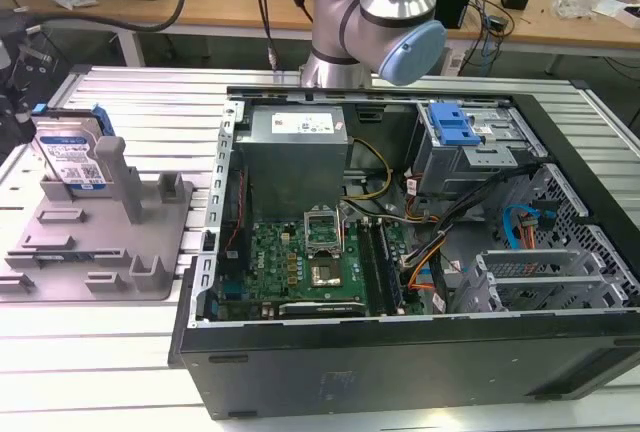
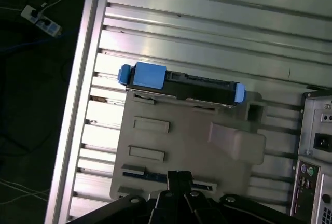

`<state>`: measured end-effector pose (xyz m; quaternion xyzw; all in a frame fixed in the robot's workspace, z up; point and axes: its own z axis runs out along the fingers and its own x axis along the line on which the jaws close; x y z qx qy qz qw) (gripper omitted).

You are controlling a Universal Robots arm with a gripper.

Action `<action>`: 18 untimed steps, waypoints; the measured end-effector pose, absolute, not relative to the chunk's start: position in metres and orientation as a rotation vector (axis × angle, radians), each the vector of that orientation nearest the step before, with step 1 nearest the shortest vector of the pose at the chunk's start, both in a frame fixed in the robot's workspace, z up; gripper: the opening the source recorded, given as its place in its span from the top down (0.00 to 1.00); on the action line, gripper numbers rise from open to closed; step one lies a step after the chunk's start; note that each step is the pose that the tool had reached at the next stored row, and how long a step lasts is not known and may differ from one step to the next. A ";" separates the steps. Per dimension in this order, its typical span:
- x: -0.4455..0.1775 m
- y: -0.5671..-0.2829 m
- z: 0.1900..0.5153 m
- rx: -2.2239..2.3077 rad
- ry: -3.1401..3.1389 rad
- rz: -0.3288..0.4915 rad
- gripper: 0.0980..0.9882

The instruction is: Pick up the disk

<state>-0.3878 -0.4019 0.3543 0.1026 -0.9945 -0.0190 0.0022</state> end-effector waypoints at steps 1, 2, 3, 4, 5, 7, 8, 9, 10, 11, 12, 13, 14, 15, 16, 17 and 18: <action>-0.388 -0.402 0.354 0.351 -3.117 -0.059 0.99; -0.388 -0.402 0.354 0.391 -3.111 -0.059 0.99; -0.388 -0.402 0.354 0.418 -3.107 -0.059 0.99; -0.388 -0.402 0.354 0.456 -3.102 -0.059 0.99; -0.388 -0.402 0.354 0.488 -3.096 -0.059 0.99; -0.388 -0.402 0.354 0.579 -3.080 -0.059 0.99; -0.388 -0.402 0.354 0.606 -3.074 -0.059 0.99; -0.388 -0.402 0.354 0.642 -3.066 -0.058 0.99; -0.388 -0.402 0.354 0.691 -3.055 -0.058 0.99; -0.388 -0.402 0.354 0.726 -3.046 -0.058 0.99; -0.388 -0.402 0.353 0.757 -3.038 -0.058 0.99; -0.388 -0.402 0.353 0.790 -3.030 -0.058 0.99; -0.388 -0.402 0.353 0.816 -3.022 -0.058 0.99; -0.388 -0.402 0.353 0.856 -3.011 -0.057 0.99; -0.388 -0.402 0.353 0.882 -3.003 -0.057 0.99; -0.388 -0.402 0.353 0.927 -2.989 -0.057 0.99; -0.388 -0.402 0.353 0.961 -2.978 -0.057 0.99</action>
